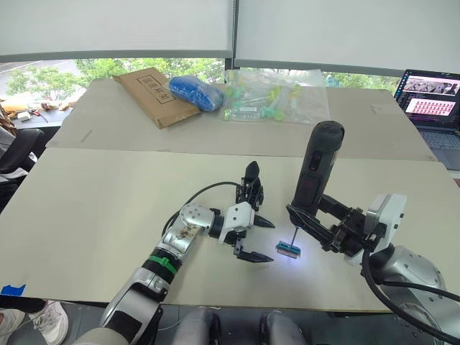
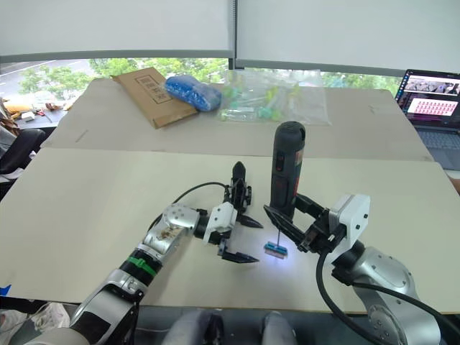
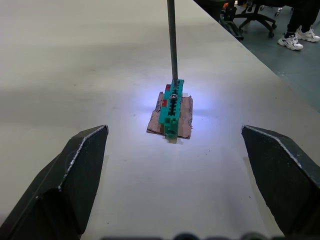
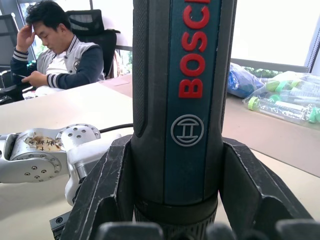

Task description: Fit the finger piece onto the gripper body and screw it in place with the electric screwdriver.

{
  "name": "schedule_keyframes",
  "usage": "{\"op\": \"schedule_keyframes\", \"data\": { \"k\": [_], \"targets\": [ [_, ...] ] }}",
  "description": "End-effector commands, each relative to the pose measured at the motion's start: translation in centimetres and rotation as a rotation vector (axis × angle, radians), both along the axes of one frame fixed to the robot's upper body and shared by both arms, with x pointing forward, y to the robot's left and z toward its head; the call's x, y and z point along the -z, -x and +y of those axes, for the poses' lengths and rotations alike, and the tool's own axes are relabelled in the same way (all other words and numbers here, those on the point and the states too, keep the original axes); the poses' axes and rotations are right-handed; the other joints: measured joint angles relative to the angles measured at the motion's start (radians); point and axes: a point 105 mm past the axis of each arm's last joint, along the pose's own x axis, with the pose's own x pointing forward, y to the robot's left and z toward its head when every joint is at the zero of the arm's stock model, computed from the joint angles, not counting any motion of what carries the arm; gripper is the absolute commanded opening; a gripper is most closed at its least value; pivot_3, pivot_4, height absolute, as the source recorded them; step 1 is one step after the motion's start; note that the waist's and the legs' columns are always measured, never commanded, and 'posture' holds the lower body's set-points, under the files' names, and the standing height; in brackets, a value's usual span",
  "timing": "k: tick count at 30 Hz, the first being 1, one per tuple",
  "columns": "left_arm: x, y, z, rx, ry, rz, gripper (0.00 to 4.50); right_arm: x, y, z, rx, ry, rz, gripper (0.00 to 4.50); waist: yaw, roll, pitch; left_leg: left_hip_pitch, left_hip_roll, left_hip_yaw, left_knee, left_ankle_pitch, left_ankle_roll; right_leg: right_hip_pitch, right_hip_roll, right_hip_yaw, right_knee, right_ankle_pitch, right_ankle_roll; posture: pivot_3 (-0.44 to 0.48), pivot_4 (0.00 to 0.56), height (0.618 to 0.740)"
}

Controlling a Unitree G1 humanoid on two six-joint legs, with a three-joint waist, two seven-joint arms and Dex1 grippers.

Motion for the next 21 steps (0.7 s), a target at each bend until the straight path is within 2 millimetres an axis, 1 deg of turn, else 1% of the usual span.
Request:
{"op": "schedule_keyframes", "data": {
  "k": [1,5,21],
  "targets": [
    [-0.98,-0.13,-0.46,0.020,0.018,-0.045,4.50,-1.82,0.71,0.30,-0.018,-0.022,-0.100,1.95,0.000,0.000,0.000,0.000,0.000,0.000,0.000,0.000,0.000,0.000,0.000,0.000,0.000,0.000,0.000,0.000,0.150,0.740],
    [-0.98,-0.11,-0.46,0.021,0.018,-0.045,4.50,-1.56,0.64,0.36,-0.019,-0.021,-0.095,1.95,0.000,0.000,0.000,0.000,0.000,0.000,0.000,0.000,0.000,0.000,0.000,0.000,0.000,0.000,0.000,0.000,0.150,0.740],
    [-0.81,0.01,-0.52,0.021,0.016,-0.045,4.50,-1.92,0.30,0.60,-0.020,-0.019,-0.101,1.95,0.000,0.000,0.000,0.000,0.000,0.000,0.000,0.000,0.000,0.000,0.000,0.000,0.000,0.000,0.000,0.000,0.150,0.740]
  ]
}}
